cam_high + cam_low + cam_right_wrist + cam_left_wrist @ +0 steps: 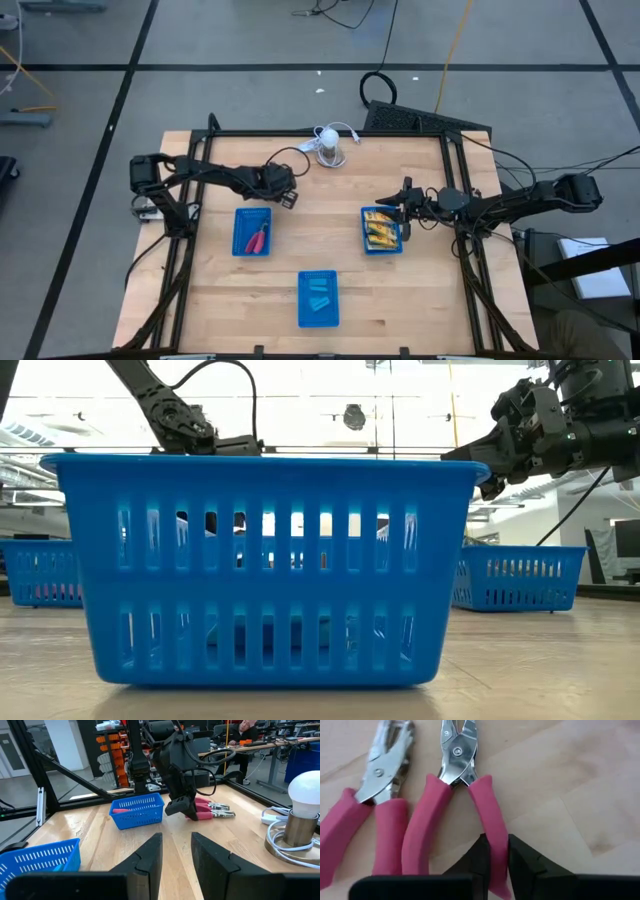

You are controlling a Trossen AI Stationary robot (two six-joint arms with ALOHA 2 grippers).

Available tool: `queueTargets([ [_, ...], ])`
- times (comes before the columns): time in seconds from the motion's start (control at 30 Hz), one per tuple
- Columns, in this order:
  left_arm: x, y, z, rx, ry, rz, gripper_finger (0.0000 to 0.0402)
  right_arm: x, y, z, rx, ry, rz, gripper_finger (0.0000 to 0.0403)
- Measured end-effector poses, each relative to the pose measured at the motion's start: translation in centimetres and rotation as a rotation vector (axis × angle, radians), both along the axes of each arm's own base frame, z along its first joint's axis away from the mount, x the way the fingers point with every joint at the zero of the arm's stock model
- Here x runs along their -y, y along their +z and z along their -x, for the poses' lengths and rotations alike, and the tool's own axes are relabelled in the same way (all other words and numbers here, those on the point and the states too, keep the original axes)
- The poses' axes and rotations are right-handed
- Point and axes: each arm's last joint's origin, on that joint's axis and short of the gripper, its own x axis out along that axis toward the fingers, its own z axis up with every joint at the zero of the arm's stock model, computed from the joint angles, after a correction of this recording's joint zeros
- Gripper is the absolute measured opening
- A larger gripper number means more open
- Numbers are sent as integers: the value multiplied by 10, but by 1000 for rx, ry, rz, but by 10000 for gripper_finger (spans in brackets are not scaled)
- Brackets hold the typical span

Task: Pick & Place School Supplies
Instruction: Put the pink hole puncher into the top left blue bin

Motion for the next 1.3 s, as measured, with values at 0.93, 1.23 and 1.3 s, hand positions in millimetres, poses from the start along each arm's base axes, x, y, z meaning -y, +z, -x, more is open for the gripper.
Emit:
queueTargets([
  [0.93, 120, 130, 46, 291, -195, -51, 43, 0, -1, 0, -7, 0, 0, 93],
  [1.23, 174, 125, 64, 364, -142, -27, 43, 0, -1, 0, -4, -1, -22, 93],
  [1.3, 186, 123, 69, 381, -124, 0, 43, 0, -1, 0, -4, -1, -22, 93],
])
